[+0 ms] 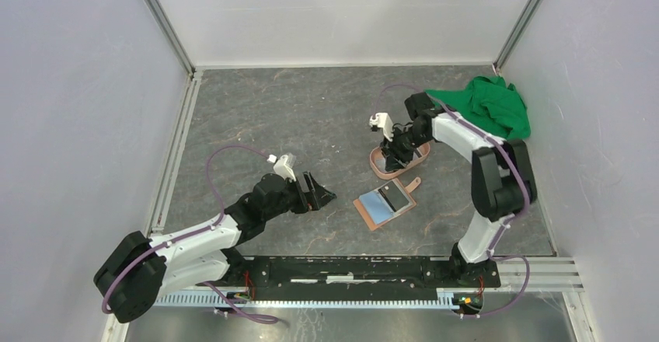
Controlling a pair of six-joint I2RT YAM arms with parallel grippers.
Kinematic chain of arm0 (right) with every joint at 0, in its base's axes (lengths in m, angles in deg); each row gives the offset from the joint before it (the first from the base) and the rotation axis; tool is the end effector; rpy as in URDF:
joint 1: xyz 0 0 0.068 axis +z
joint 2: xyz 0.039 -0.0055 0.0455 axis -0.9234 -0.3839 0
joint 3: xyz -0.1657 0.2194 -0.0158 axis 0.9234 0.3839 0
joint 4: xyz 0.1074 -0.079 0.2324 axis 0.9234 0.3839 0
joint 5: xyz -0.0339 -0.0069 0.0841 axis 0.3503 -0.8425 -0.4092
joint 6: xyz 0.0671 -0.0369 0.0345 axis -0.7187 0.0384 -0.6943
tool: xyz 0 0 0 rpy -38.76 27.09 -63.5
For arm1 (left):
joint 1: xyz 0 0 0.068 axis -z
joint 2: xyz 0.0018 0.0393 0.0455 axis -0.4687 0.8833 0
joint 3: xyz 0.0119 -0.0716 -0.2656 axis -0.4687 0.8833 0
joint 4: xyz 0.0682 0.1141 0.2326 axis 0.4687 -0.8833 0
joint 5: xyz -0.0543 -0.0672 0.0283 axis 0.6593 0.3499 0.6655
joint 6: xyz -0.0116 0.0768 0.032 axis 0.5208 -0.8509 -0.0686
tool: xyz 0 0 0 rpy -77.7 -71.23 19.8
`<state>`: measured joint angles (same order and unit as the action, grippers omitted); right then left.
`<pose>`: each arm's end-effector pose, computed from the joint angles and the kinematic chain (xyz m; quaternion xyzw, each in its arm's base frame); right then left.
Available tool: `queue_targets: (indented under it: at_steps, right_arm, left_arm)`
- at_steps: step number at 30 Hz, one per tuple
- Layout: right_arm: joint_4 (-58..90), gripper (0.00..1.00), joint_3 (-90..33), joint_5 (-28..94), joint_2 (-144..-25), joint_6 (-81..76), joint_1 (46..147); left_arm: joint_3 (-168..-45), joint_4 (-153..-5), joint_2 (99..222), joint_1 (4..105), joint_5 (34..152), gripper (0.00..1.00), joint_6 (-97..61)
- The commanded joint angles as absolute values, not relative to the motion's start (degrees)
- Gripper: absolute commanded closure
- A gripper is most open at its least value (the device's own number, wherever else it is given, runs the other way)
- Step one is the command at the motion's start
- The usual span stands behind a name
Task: Put the credit cards into the card holder
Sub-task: Move the storage box to the center of the board.
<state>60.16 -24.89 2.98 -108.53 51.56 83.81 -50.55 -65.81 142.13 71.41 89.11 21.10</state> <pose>0.3336 0.1448 0.1537 -0.5232 0.7838 0.2820 0.1800 0.1684 -0.1674 0.1533 -0.0345 0.8455 -0.4121 0.3379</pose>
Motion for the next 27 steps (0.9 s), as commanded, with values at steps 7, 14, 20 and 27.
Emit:
queue_targets:
  at_steps: [7, 14, 20, 27]
  right_arm:
    - [40.8, 0.41, -18.7, 15.1, -96.3, 38.5, 77.8]
    - [39.8, 0.33, -20.9, 21.6, -100.8, 35.3, 77.3]
    - [43.1, 0.28, -27.2, 22.0, -105.0, 35.2, 77.0]
    - [41.3, 0.27, -24.3, 23.2, -104.7, 34.4, 77.0]
  left_arm:
    - [-52.6, -65.8, 141.4, 71.0, 86.5, 0.05, 18.1]
    - [-52.4, -65.9, 140.8, 70.9, 86.6, 0.05, 18.7]
    - [-50.6, -64.7, 139.7, 70.9, 86.5, 0.05, 19.9]
    - [-49.0, -62.8, 139.7, 70.9, 86.8, 0.05, 21.1]
